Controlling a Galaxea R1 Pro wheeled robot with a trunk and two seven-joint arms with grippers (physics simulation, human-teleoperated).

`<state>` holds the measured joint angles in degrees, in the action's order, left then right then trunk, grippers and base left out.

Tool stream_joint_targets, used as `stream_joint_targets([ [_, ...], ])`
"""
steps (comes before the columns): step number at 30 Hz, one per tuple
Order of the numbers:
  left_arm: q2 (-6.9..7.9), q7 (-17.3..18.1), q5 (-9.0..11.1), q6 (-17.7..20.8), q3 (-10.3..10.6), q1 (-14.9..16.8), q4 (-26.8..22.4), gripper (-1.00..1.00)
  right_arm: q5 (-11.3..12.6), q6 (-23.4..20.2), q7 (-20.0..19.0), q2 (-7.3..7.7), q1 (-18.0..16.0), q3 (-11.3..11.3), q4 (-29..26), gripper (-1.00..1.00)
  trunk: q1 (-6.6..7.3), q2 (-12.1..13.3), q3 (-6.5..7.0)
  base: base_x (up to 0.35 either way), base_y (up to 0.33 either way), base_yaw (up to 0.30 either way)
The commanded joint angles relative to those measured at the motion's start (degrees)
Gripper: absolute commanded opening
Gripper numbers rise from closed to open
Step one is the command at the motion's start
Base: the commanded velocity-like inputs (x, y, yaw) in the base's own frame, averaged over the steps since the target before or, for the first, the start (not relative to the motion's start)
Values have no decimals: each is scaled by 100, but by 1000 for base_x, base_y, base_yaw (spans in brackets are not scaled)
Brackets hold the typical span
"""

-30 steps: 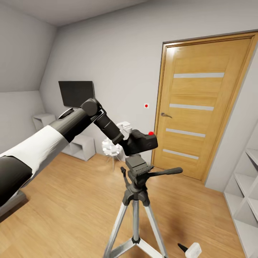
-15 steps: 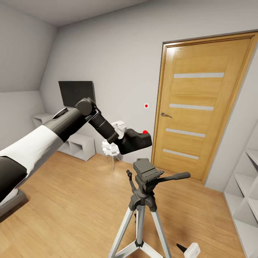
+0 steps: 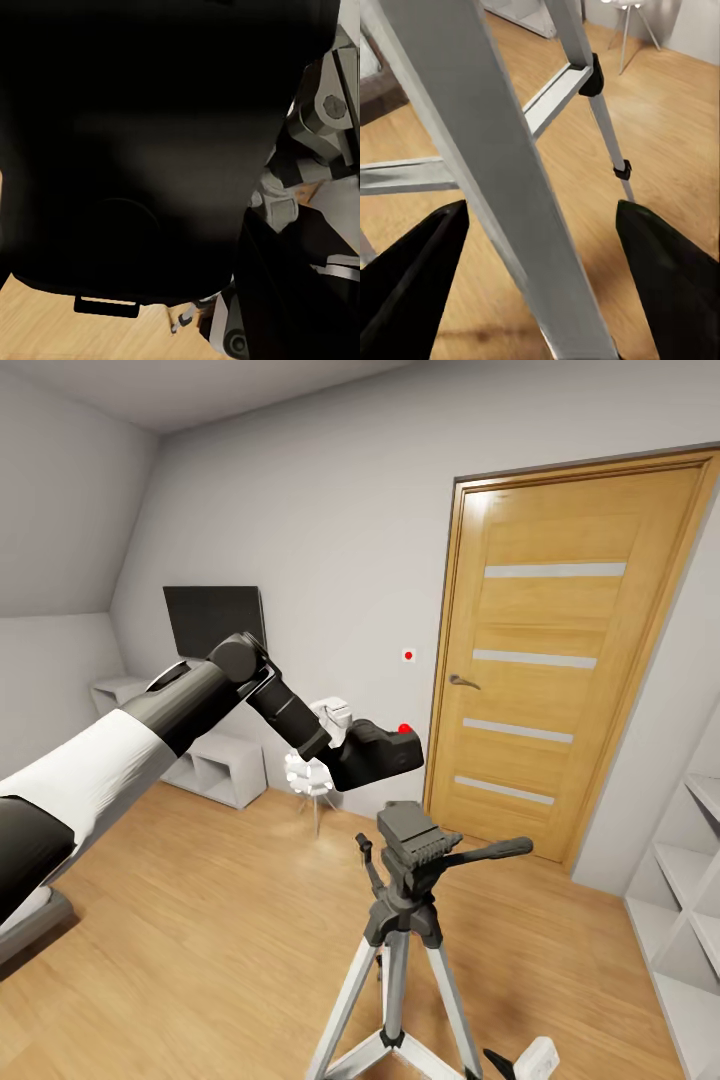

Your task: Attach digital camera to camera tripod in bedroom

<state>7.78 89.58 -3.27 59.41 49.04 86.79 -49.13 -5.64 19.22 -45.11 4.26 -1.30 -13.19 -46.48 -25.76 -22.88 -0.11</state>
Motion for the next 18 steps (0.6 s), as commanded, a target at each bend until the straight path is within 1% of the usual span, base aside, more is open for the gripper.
stream_joint_targets([
  [1,4,42,-34,59,9,4,-7,-100,-51,25,-11,-4,-3,-27,-1,-100,-2,-4,-2,0,0,0],
  [5,2,42,-34,59,9,4,-7,-100,-51,17,63,-4,-3,-32,-1,-100,-2,-4,-2,0,0,0],
  [7,-9,42,-34,59,9,4,-7,-100,-51,14,159,-4,-3,-32,-1,-100,-2,-4,-2,0,0,0],
  [8,-19,42,-34,59,10,4,-6,-100,-45,12,384,-7,-2,-27,-1,-100,-2,-4,-2,0,0,0],
  [10,-21,42,-34,59,10,3,-7,-100,-43,12,451,-16,-2,-26,-1,-100,-2,-4,-2,0,0,0],
  [18,-21,42,-34,59,9,4,-7,-100,-42,17,524,-29,-2,-21,-1,-100,-2,-4,-2,0,0,0],
])
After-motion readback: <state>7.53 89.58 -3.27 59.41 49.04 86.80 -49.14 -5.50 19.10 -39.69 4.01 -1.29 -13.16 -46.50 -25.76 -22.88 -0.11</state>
